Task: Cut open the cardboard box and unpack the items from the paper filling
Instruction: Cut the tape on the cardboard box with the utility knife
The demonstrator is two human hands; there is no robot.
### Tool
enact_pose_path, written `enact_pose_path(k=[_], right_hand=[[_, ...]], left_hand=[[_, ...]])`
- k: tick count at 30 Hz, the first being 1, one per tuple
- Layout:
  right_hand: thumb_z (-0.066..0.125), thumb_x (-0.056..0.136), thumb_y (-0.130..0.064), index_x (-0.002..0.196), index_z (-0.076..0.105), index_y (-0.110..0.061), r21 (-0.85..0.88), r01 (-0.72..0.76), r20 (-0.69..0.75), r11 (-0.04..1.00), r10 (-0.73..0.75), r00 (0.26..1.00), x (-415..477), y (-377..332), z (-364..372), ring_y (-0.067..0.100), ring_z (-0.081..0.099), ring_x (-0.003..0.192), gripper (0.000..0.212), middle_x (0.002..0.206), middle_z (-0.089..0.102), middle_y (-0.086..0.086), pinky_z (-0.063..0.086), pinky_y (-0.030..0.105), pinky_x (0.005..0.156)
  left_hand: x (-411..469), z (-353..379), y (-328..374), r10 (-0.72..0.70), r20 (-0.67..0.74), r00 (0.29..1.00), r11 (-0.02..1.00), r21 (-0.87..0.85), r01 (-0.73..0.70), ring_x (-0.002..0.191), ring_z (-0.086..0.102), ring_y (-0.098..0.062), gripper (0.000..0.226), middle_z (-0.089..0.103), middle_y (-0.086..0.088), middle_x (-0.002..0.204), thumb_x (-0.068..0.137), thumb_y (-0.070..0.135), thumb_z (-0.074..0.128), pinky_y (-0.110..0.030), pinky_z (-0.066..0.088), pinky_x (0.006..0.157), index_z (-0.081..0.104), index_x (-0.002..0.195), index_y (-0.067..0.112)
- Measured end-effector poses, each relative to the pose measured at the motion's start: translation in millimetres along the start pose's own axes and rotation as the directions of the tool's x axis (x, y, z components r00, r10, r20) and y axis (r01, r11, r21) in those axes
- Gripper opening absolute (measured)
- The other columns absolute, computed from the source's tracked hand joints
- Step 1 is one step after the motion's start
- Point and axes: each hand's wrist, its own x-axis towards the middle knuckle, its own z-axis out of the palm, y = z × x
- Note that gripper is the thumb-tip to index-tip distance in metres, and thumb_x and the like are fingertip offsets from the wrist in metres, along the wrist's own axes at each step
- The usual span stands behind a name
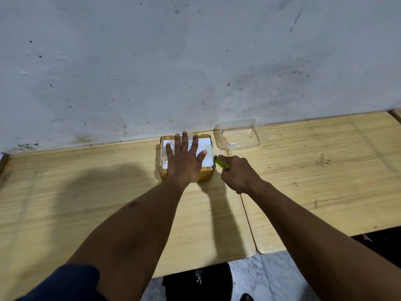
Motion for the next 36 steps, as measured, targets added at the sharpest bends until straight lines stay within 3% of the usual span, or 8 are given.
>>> enact_pose_path(k=[5,11,16,22,25,30,33,36], right_hand=[[0.043,0.088,-0.006,0.147,0.045,-0.023,-0.013,0.019,0.0,1.0,-0.019,1.0,-2,4,0,0.024,0.056,0.058,0.061,0.142,0.05,0.018,0.055,0.033,0.043],[0.043,0.082,-0.007,0.135,0.057,-0.022,-0.061,0.006,0.077,0.998,-0.002,0.997,-16,12,12,0.025,0.054,0.057,0.057,0.117,0.06,0.021,0.051,0.031,0.04],[0.038,0.078,-0.005,0.134,0.057,-0.031,0.018,-0.021,0.091,1.0,0.019,0.996,-21,16,29,0.028,0.053,0.051,0.065,0.107,0.063,0.017,0.043,0.025,0.036],[0.045,0.082,-0.011,0.135,0.056,-0.031,0.039,-0.117,0.095,0.992,0.112,0.989,-5,32,18,0.024,0.054,0.053,0.058,0.102,0.061,0.009,0.042,0.024,0.033],[0.048,0.087,-0.014,0.133,0.058,-0.032,0.002,-0.124,0.02,0.992,0.124,0.992,5,48,12,0.021,0.053,0.047,0.05,0.098,0.065,0.011,0.041,0.024,0.03],[0.041,0.086,-0.007,0.132,0.056,-0.031,0.036,-0.125,-0.019,0.991,0.126,0.992,24,64,7,0.03,0.055,0.047,0.054,0.087,0.064,0.015,0.048,0.03,0.035],[0.039,0.091,-0.007,0.14,0.04,-0.037,0.195,-0.156,0.053,0.968,0.148,0.988,37,75,10,0.023,0.05,0.055,0.057,0.085,0.053,0.007,0.044,0.027,0.037],[0.036,0.102,-0.018,0.125,0.035,-0.034,0.342,-0.192,0.185,0.92,0.134,0.974,43,76,11,0.018,0.042,0.059,0.027,0.083,0.045,0.009,0.039,0.027,0.044]], left_hand=[[-1,-2,1,0.002,0.005,1.0,1.0,-0.003,-0.002,0.148,-0.023,-0.026,0.064,-0.019,-0.004,0.163,0.099,0.058,0.005,-0.055,-0.011,0.118,-0.009,0.155,0.03],[-2,-3,2,0.002,-0.007,1.0,1.0,0.015,-0.002,0.148,-0.022,-0.028,0.064,-0.018,-0.006,0.163,0.1,0.058,0.007,-0.054,-0.011,0.117,-0.008,0.155,0.03],[-2,-4,0,0.016,-0.002,1.0,1.0,0.004,-0.016,0.148,-0.022,-0.028,0.064,-0.018,-0.006,0.163,0.1,0.058,0.007,-0.056,-0.009,0.118,-0.007,0.155,0.029],[-2,-7,-1,0.035,-0.002,0.999,0.999,-0.024,-0.035,0.148,-0.022,-0.028,0.064,-0.018,-0.006,0.163,0.1,0.057,0.01,-0.057,-0.008,0.118,-0.006,0.155,0.029],[-7,-6,-2,0.043,-0.037,0.998,0.996,-0.072,-0.046,0.149,-0.018,-0.027,0.07,-0.01,-0.005,0.165,0.096,0.066,0.014,-0.057,-0.007,0.119,0.001,0.156,0.031],[-19,-11,13,0.003,-0.033,0.999,0.994,-0.11,-0.007,0.151,-0.011,-0.027,0.102,0.003,-0.004,0.165,0.071,0.092,0.021,-0.058,-0.011,0.115,0.016,0.153,0.031],[-24,-9,19,-0.003,-0.036,0.999,0.996,-0.093,-0.001,0.151,-0.011,-0.029,0.104,0.005,-0.006,0.165,0.069,0.091,0.036,-0.06,-0.007,0.117,0.019,0.151,0.03],[-25,-7,19,0.005,-0.015,1.0,0.993,-0.121,-0.006,0.15,-0.014,-0.029,0.1,0.001,-0.007,0.165,0.072,0.085,0.044,-0.059,-0.01,0.116,0.018,0.151,0.03]])
